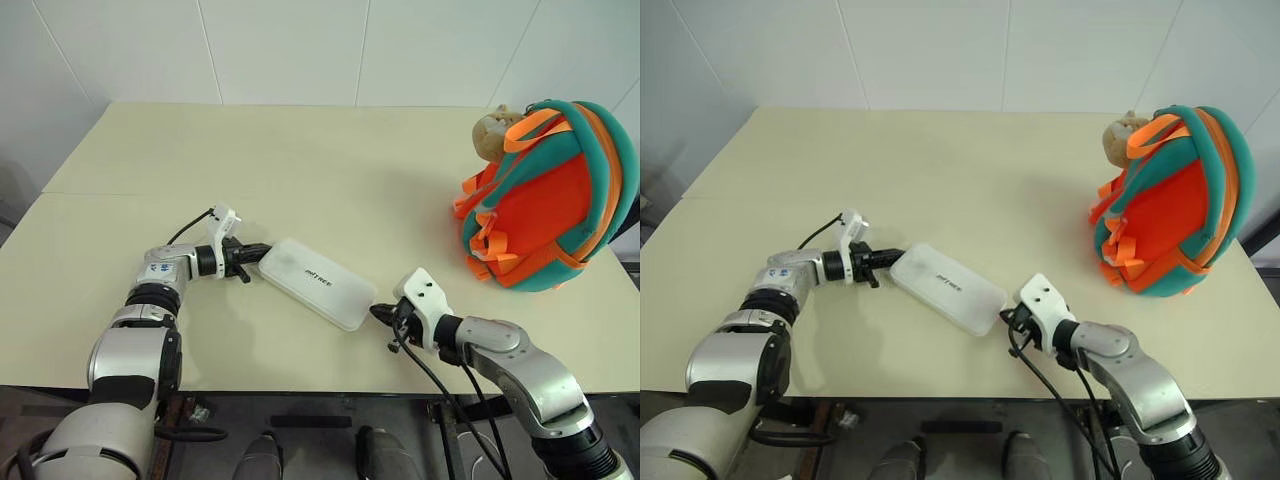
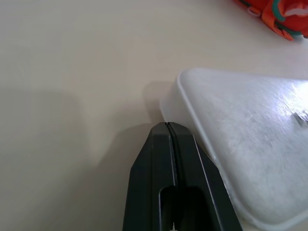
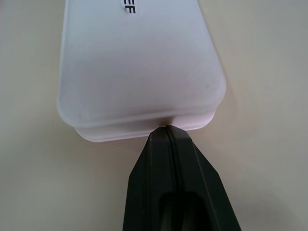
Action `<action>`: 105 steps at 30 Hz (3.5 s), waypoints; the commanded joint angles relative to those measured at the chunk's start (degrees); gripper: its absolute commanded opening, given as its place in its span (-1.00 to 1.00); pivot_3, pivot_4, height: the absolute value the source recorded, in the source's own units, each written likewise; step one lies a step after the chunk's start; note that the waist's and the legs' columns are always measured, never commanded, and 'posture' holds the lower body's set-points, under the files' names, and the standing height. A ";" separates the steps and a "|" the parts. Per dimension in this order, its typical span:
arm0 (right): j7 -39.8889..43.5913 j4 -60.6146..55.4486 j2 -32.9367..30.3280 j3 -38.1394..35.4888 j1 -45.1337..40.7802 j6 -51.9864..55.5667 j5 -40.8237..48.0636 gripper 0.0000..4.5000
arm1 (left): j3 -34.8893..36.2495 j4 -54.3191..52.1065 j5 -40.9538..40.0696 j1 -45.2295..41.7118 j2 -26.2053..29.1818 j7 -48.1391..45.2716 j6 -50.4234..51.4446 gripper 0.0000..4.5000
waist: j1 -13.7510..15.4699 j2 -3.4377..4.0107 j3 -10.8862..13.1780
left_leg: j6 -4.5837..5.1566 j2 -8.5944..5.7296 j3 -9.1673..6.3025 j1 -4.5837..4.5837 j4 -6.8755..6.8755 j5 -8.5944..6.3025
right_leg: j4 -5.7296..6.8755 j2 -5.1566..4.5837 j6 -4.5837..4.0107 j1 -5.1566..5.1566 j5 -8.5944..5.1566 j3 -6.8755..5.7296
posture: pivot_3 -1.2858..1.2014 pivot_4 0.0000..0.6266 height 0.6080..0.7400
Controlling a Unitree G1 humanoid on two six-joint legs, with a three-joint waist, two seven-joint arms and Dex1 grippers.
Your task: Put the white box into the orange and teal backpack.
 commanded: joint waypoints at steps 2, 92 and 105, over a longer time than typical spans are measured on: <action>1.54 -2.11 -0.85 -0.34 -1.28 -0.22 0.84 -1.00 | -2.35 -3.28 1.49 0.87 1.09 -5.06 2.29 -0.99 | -0.03 0.00 0.00 | 0.00 0.00 0.00 0.00 0.00 0.00 | 0.01 0.00 -0.01 0.00 0.00 0.00 | 0.03 -0.52 1.00; 12.94 9.38 -11.48 -6.22 -0.84 -11.30 -3.24 1.00 | -1.01 -48.01 -35.05 19.00 21.02 -0.37 85.68 0.99 | -0.23 0.00 0.01 | 0.06 0.00 0.03 0.04 0.12 -0.05 | 0.18 0.00 -0.51 -0.05 -0.30 0.12 | 0.03 -0.52 1.00; 11.68 7.03 -9.98 -5.43 -0.25 -9.74 -3.05 1.00 | -5.65 -40.17 -34.27 17.05 15.29 0.57 83.14 0.99 | -0.13 0.00 0.00 | 0.06 0.00 0.03 0.04 0.13 -0.04 | 0.19 0.00 -0.63 -0.05 -0.36 0.12 | 0.03 -0.52 1.00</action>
